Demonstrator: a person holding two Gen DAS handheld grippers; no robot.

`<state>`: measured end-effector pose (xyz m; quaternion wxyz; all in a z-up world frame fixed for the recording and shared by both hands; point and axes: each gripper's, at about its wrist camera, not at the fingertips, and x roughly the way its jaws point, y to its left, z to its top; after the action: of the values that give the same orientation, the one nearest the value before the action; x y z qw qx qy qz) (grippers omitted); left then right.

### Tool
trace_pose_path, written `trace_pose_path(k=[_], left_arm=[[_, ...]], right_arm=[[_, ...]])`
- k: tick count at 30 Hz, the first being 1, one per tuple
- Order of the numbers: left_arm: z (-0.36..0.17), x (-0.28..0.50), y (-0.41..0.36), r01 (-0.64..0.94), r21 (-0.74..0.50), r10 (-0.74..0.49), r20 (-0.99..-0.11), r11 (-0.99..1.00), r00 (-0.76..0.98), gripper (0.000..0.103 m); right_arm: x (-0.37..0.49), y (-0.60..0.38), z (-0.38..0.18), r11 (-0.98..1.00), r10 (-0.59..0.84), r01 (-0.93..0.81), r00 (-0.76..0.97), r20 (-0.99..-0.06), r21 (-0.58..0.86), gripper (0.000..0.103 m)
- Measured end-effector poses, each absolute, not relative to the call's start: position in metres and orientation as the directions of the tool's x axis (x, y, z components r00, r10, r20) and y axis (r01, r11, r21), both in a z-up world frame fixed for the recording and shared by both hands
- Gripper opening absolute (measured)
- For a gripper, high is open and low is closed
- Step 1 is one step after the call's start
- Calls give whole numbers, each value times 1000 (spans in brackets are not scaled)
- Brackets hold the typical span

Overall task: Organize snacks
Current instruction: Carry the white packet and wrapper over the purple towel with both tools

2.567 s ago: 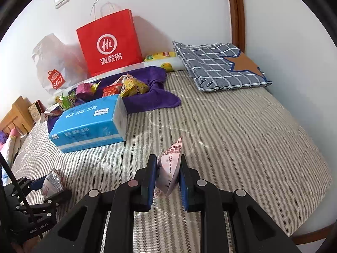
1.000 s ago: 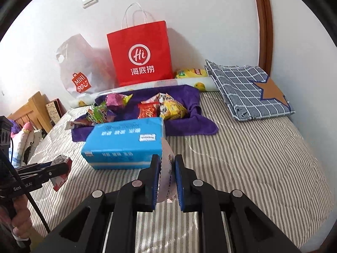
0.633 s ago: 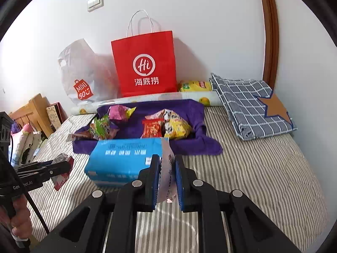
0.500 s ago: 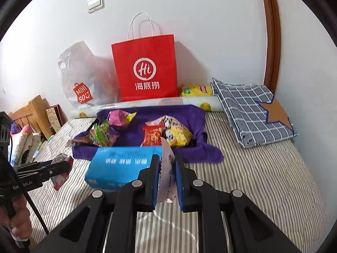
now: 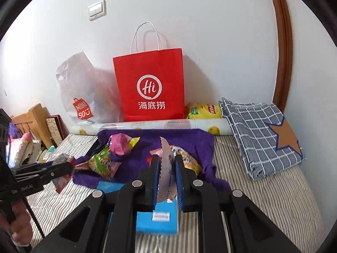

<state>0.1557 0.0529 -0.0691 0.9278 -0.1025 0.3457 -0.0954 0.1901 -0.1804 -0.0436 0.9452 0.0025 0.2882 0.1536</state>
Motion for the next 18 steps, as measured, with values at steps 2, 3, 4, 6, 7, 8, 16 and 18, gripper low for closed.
trace_pose_path(k=[2,3,4,6,7,8,16,18], left_arm=[[-65,161,51,102,-239,-232,-613,966,755,33],[-62,165,51,101,-232,-225,-608,967,761,33],[-60,169,49,99,-222,-216,-602,970,768,33],[-56,177,47,91,-198,-193,-595,976,780,33],[-54,182,46,86,-186,-182,-590,979,787,33],[-52,186,45,84,-181,-176,-586,980,791,33],[-34,224,43,91,-187,-184,-571,978,800,33],[-32,232,43,89,-189,-183,-572,978,799,33]], right_arm=[[200,-178,-43,952,297,-290,785,-544,102,14],[204,-177,-42,951,302,-291,783,-544,108,14],[209,-175,-41,949,306,-293,783,-542,112,14],[219,-170,-37,948,308,-297,785,-537,110,14],[222,-169,-36,948,308,-298,786,-536,108,14],[227,-167,-33,948,310,-301,786,-534,106,14],[255,-157,-17,945,317,-309,794,-518,104,14],[262,-156,-17,946,316,-307,796,-517,105,14]])
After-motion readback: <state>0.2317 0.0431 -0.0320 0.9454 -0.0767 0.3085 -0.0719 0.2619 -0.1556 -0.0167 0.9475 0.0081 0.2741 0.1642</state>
